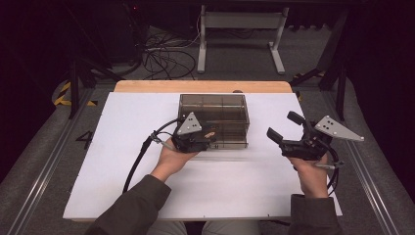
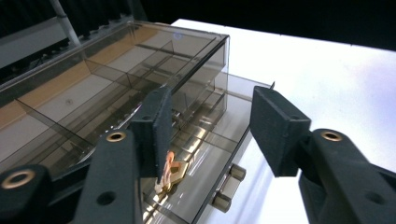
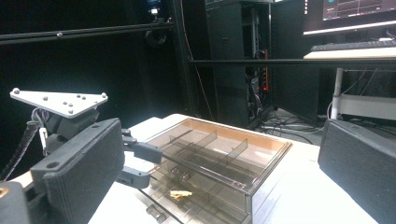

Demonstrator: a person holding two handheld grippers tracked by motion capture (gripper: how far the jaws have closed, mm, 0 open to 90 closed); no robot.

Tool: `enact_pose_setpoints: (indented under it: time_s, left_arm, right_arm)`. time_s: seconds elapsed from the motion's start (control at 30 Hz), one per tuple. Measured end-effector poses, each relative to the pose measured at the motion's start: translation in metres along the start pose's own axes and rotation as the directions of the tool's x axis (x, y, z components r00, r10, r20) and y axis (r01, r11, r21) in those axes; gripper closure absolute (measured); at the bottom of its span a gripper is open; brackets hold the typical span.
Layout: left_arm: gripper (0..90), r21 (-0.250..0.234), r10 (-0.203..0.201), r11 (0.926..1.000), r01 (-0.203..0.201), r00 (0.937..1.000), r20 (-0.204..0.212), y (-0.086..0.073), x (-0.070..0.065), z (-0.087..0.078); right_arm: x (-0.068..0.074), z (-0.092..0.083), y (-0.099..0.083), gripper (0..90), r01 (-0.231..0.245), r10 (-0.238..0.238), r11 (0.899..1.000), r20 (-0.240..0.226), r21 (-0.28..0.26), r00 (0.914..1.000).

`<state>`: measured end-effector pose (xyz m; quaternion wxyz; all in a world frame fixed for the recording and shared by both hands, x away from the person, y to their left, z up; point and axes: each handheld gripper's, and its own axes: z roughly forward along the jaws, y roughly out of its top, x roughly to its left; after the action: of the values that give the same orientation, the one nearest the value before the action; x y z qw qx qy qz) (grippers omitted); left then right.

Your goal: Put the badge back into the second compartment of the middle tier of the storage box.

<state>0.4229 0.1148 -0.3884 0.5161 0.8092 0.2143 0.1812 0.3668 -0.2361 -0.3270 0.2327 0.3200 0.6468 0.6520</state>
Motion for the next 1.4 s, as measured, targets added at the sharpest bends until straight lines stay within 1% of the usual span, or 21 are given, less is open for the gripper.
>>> enact_pose_setpoints:
  time_s: [0.1,0.17,0.43,0.57,0.8,0.97,1.0,1.03,1.1,1.2,1.4]
  left_arm:
    - [43.6,-0.015,-0.012,0.9998,0.012,0.9999,0.004,0.001,0.000,-0.002]
    - [43.5,-0.021,-0.006,0.9997,0.007,1.0000,0.005,0.002,0.000,-0.004]
    - [38.8,-0.034,-0.017,0.9993,0.017,0.9998,0.013,0.003,-0.001,-0.007]
    - [34.5,-0.049,-0.012,0.9987,0.013,0.9998,0.013,0.004,-0.002,-0.010]
    - [30.3,-0.090,-0.023,0.9956,0.024,0.9996,0.017,0.006,-0.002,-0.019]
    - [28.1,-0.100,-0.025,0.9947,0.026,0.9996,0.013,0.006,-0.001,-0.023]
    - [27.4,-0.104,-0.020,0.9943,0.021,0.9998,0.009,0.006,0.000,-0.024]
    - [27.4,-0.107,-0.027,0.9938,0.028,0.9995,0.014,0.005,0.000,-0.025]
    - [26.1,-0.114,-0.027,0.9930,0.029,0.9995,0.018,0.005,0.000,-0.027]
    - [24.7,-0.133,-0.032,0.9905,0.035,0.9992,0.022,0.004,0.001,-0.032]
    - [22.4,-0.159,-0.027,0.9868,0.029,0.9995,0.014,0.003,0.001,-0.044]
  right_arm:
    - [0.000,-0.001,0.000,1.2,-0.002,0.002,1.000,0.001,0.000,1.0000]
    - [0.000,-0.001,0.000,1.2,-0.001,0.001,1.000,0.002,0.000,1.0000]
    - [0.000,0.000,0.000,1.2,0.001,-0.001,1.000,0.002,0.002,1.0000]
    - [0.000,0.000,-0.001,1.2,-0.002,0.002,1.000,0.002,0.005,1.0000]
    - [0.000,0.001,-0.001,1.2,0.000,0.000,1.000,0.002,0.008,1.0000]
    - [0.000,0.001,-0.001,1.2,0.000,0.000,1.000,0.004,0.008,1.0000]
    - [0.001,0.001,-0.001,1.2,0.001,-0.001,1.000,0.005,0.009,1.0000]
    - [0.001,0.001,-0.001,1.2,0.001,-0.001,1.000,0.005,0.009,1.0000]
    - [0.000,0.001,-0.001,1.2,0.001,-0.001,1.000,0.005,0.010,1.0000]
    - [0.000,0.001,-0.002,1.2,0.001,-0.001,1.000,0.004,0.011,1.0000]
    - [0.000,0.001,-0.002,1.2,0.001,-0.001,1.000,0.006,0.011,1.0000]
